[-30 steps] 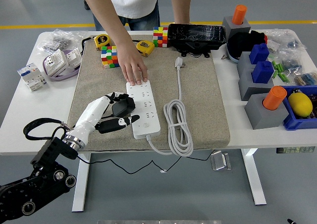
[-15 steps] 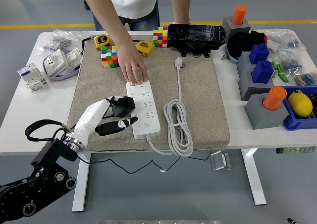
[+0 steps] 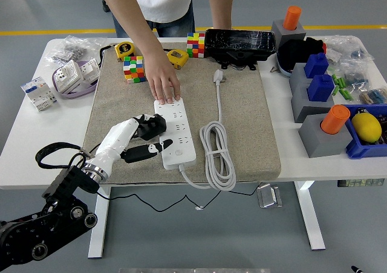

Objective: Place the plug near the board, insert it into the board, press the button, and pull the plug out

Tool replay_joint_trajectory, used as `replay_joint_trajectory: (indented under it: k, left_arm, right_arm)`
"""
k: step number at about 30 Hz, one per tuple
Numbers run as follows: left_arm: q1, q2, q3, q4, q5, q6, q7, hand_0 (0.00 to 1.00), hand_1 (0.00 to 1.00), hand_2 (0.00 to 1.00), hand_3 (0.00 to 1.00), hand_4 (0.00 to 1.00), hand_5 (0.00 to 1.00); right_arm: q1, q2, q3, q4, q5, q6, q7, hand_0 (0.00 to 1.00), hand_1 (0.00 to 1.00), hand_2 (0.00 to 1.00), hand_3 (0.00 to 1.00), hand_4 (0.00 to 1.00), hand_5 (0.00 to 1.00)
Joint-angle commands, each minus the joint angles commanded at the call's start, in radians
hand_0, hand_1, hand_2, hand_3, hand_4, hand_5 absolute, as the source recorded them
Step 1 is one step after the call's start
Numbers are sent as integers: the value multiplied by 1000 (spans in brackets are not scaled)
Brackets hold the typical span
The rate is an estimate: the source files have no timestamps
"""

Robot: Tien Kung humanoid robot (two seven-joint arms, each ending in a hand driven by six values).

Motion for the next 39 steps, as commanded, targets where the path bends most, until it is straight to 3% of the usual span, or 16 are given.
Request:
replay_joint_trajectory:
  k: [19,39]
  left_arm:
    - [-64,-26,52,10,5,-12,6,731,764,762,755,907,742]
    - [-94,-39,79,17,4,-20,3,730,763,761,752,903,738]
  right_arm:
    - [1,2,5,0,3,-1,3,613,646,663,559,954,502]
    - [2,3,5,-1,6,-2,6,613,646,662,559,954,501]
